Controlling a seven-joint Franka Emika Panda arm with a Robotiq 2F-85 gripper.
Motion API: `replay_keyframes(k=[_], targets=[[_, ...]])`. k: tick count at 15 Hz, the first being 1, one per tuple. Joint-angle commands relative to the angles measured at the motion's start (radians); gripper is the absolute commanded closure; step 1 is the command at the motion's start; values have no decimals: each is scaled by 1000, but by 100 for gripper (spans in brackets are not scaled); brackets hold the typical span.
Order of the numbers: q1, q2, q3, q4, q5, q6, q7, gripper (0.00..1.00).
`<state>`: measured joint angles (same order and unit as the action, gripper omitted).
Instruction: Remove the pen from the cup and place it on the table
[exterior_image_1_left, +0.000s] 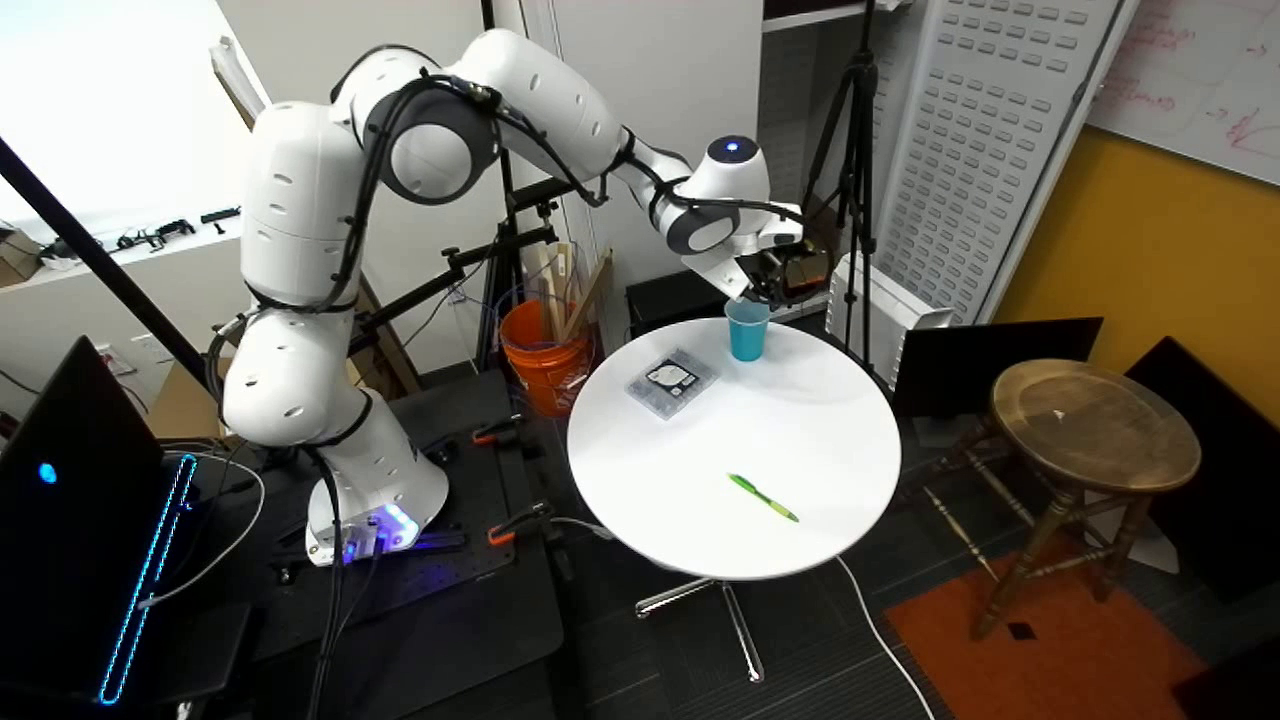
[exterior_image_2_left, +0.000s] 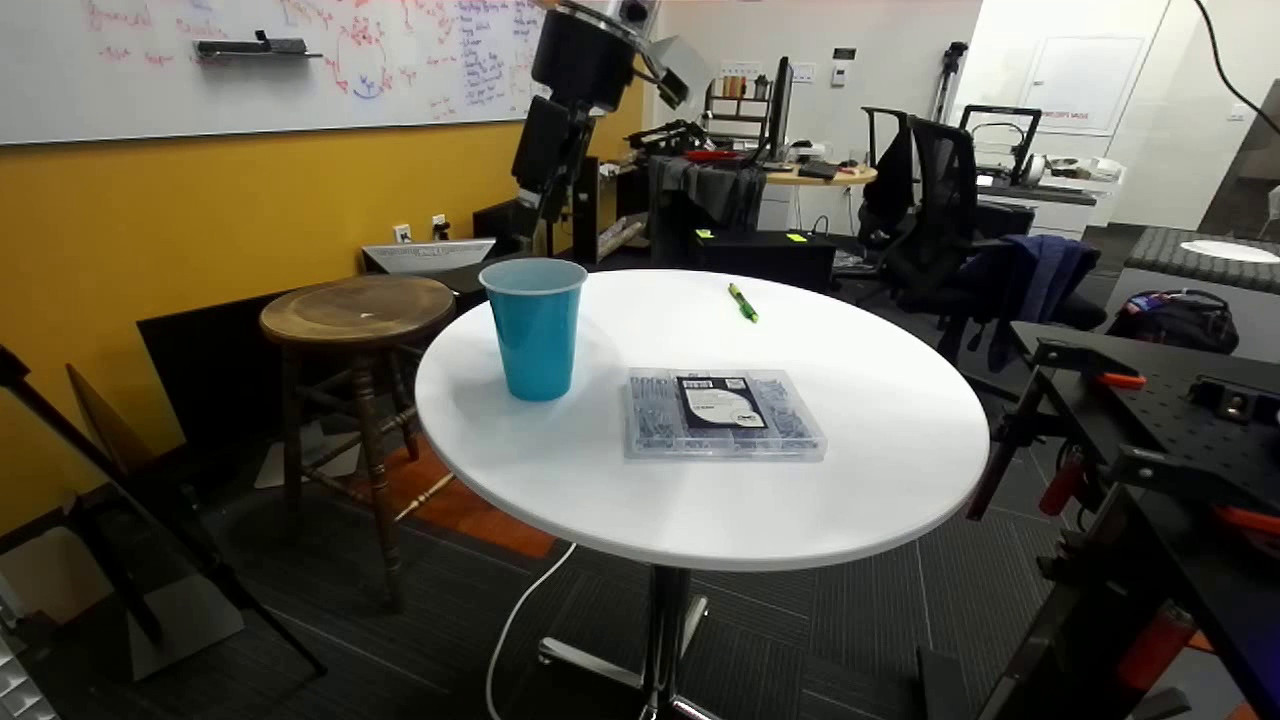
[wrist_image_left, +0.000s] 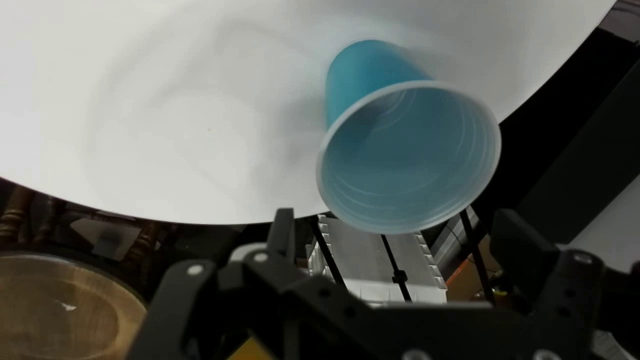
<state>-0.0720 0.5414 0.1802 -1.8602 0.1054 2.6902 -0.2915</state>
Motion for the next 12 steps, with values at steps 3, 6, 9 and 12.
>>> replay_keyframes(k=[3,6,9,12], targets=[[-10,-118,6,-89,30,-18,11,0],[-12,-181,2,-132,47,14,27,0],[-17,-251,-3,-168,89,67,37,0],[-1,-317,-44,-190,85,76,104,0]])
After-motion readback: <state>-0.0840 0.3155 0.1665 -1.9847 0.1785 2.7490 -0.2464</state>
